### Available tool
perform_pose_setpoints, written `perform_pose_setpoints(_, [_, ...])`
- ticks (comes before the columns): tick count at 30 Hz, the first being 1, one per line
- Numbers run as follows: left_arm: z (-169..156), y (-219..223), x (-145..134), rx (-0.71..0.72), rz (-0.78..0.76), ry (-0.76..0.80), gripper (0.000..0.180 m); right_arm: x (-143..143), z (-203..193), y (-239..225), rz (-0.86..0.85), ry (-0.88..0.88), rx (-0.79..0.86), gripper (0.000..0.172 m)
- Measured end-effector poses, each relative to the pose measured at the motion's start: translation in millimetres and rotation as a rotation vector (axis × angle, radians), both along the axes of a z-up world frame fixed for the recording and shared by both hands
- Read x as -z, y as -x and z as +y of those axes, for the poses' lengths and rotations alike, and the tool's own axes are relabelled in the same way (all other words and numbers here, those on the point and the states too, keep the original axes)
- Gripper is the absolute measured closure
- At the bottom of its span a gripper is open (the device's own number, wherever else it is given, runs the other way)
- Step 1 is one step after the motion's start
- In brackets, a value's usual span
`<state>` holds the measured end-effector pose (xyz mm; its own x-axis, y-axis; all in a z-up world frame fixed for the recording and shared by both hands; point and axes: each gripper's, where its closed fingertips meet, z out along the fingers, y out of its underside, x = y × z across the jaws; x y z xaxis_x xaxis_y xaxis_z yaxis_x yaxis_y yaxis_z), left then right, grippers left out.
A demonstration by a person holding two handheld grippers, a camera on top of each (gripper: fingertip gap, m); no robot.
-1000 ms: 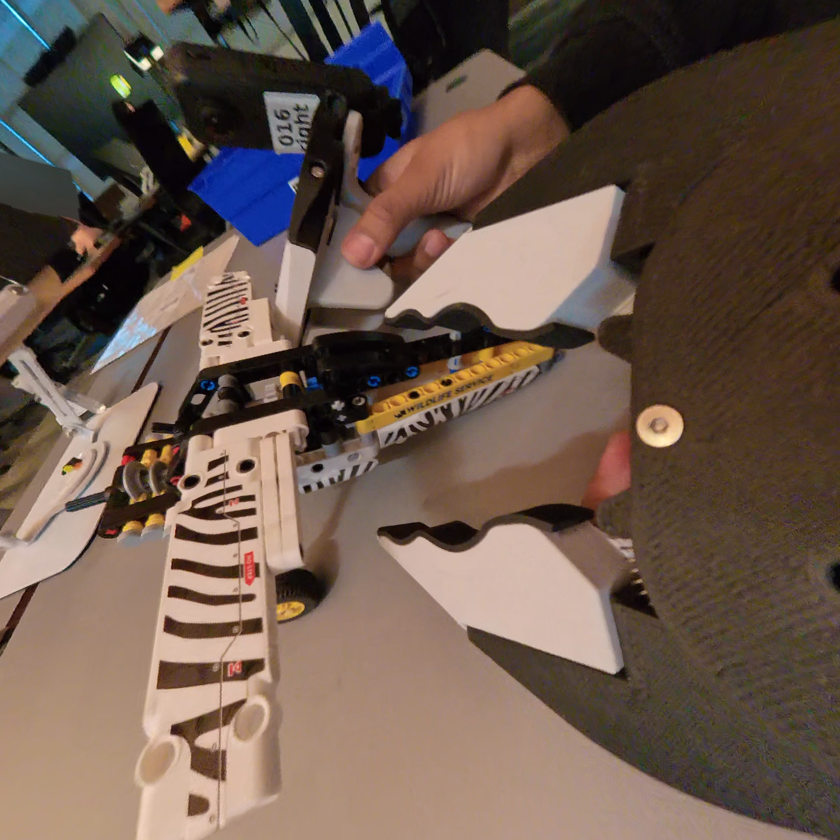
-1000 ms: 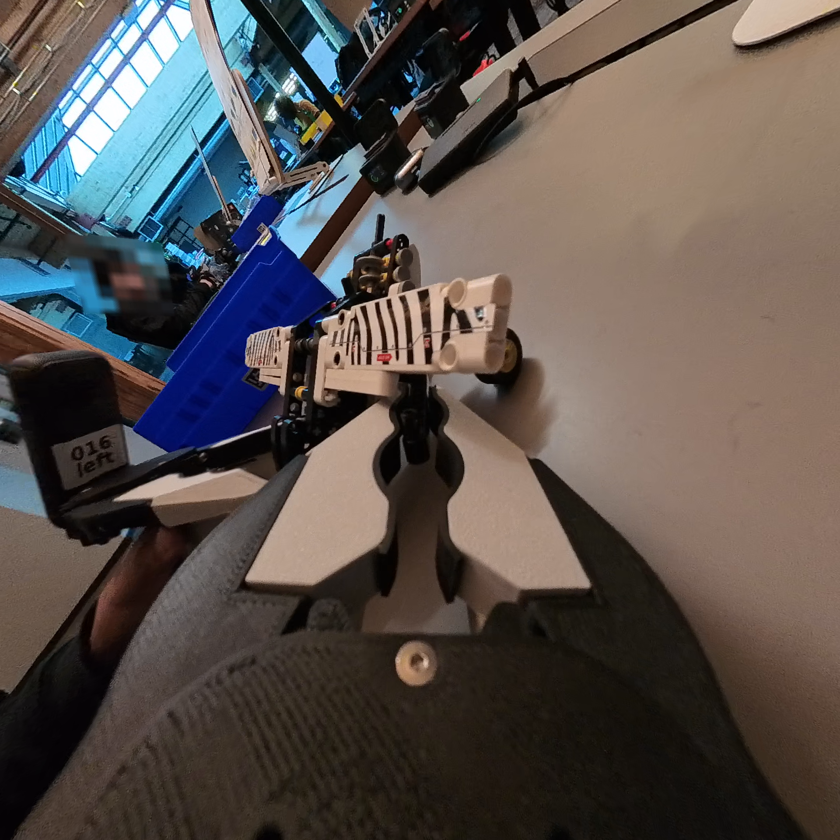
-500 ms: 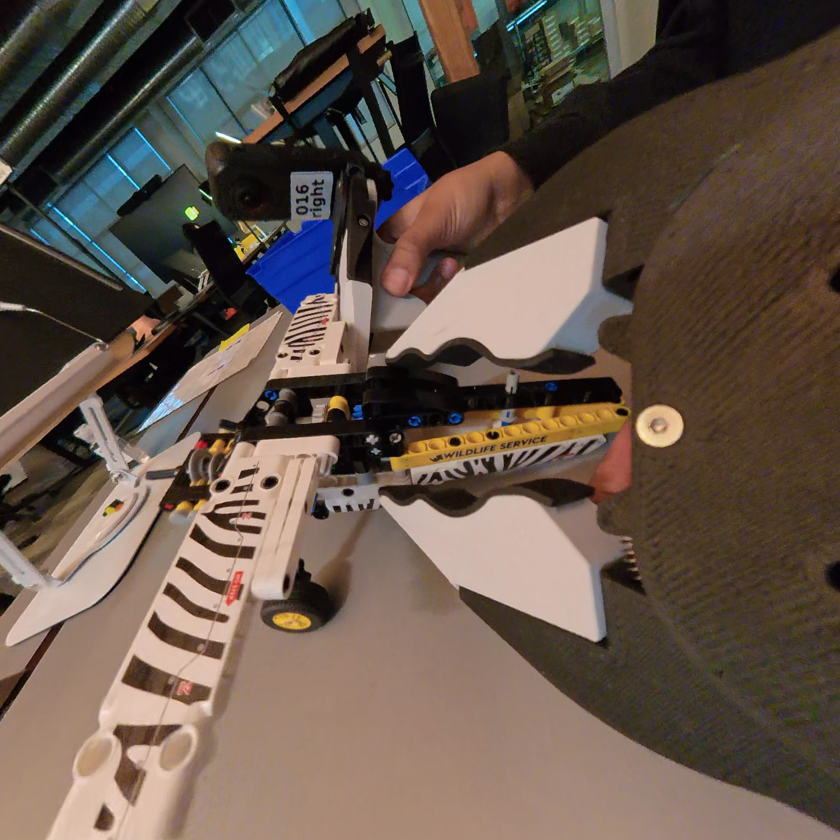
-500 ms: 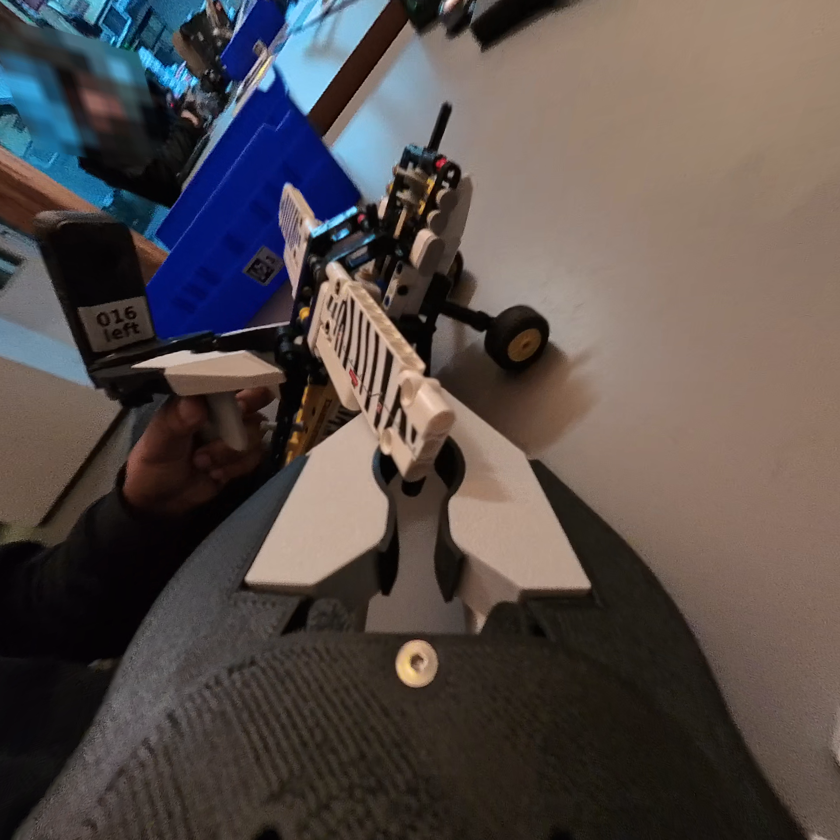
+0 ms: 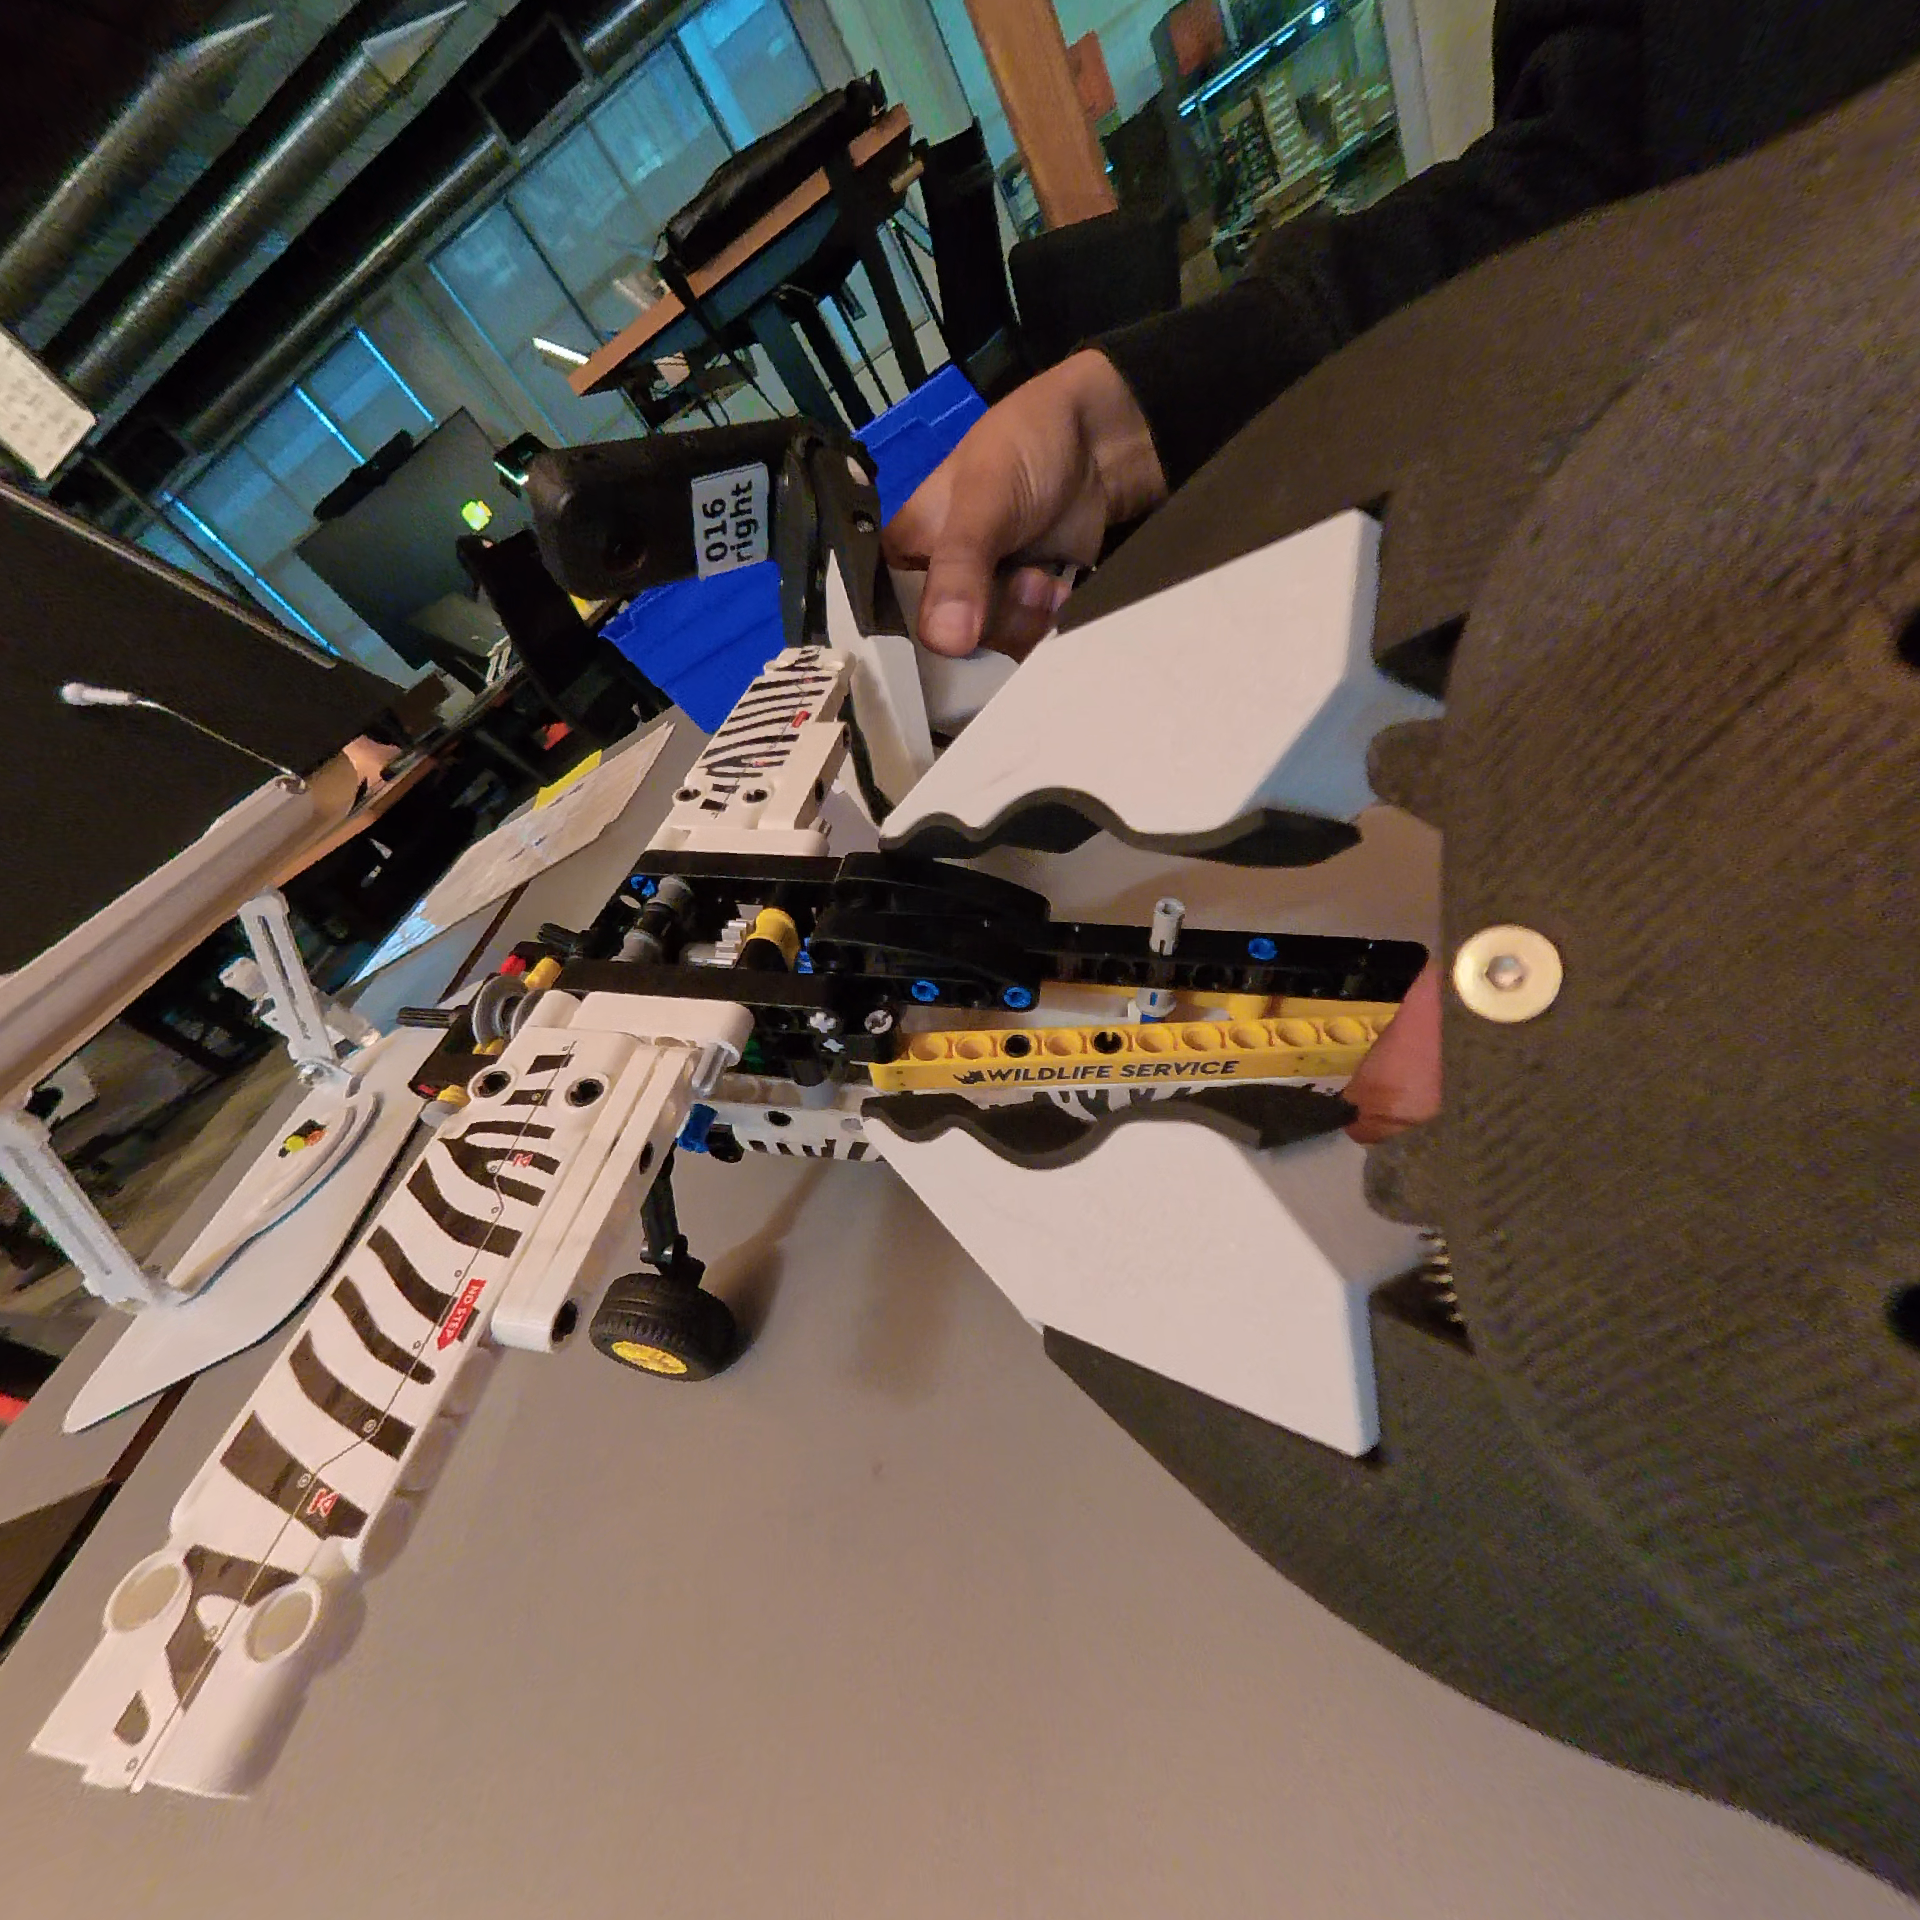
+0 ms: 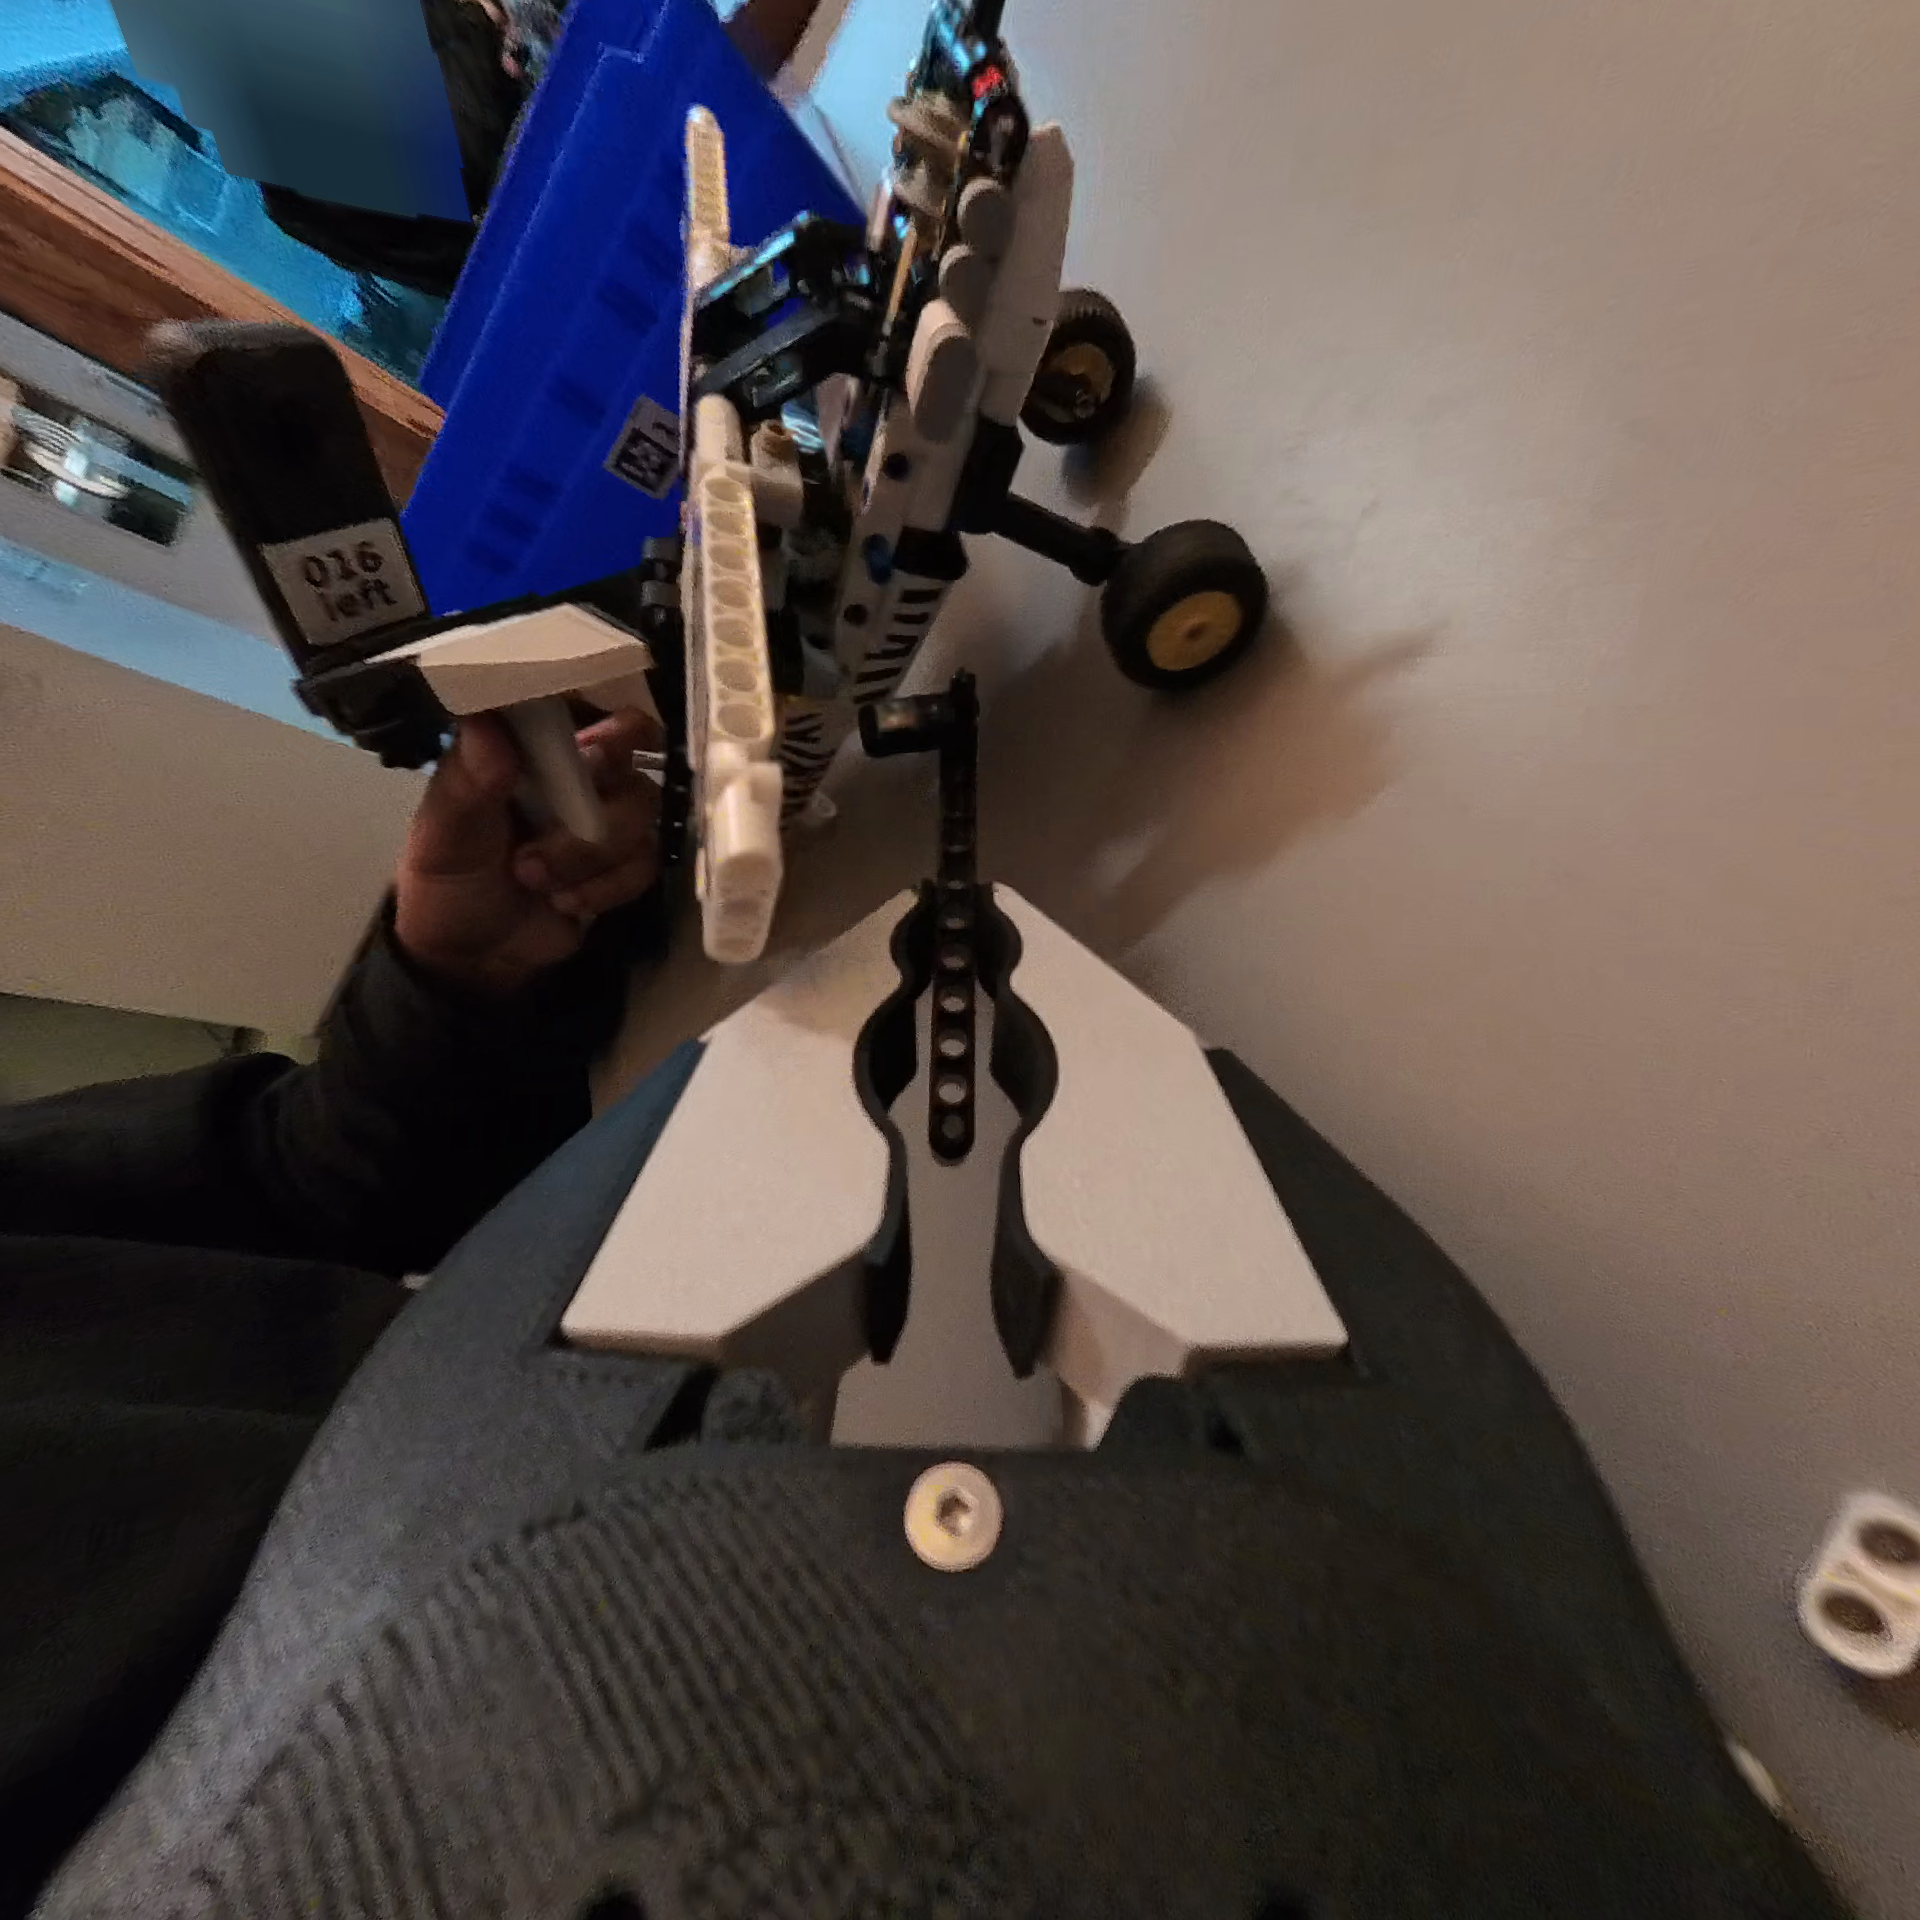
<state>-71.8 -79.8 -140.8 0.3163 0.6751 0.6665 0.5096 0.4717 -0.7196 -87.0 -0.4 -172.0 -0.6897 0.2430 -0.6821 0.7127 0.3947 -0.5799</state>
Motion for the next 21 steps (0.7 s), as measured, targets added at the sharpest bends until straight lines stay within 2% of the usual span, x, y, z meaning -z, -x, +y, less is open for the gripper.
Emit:
perform_pose_setpoints(3, [-1.0, 0.0, 0.0, -0.003, 0.0, -0.017, 0.137, -7.6, 6.8, -1.8, -0.032, 0.064, 0.021, 0.167])
perform_pose_setpoints(9, [0.5, -4.9, 0.0, -0.001, -0.01, -0.062, 0.129, 0.7, 32.4, -22.6, 0.049, -0.034, 0.023, 0.167])
perform_pose_setpoints(14, [9.6, -26.0, -16.9, -0.033, 0.073, -0.008, 0.118, -10.4, 54.1, -39.9, 0.144, 0.01, 0.024, 0.167])
perform_pose_setpoints(17, [27.2, -36.9, -27.2, -0.06, 0.139, 0.091, 0.105, -20.9, 65.6, -36.6, 0.295, 0.061, 0.071, 0.167])
perform_pose_setpoints(21, [56.8, -45.1, -34.4, -0.066, 0.209, 0.177, 0.11, -22.7, 78.4, -27.6, 0.621, -0.017, 0.127, 0.167])
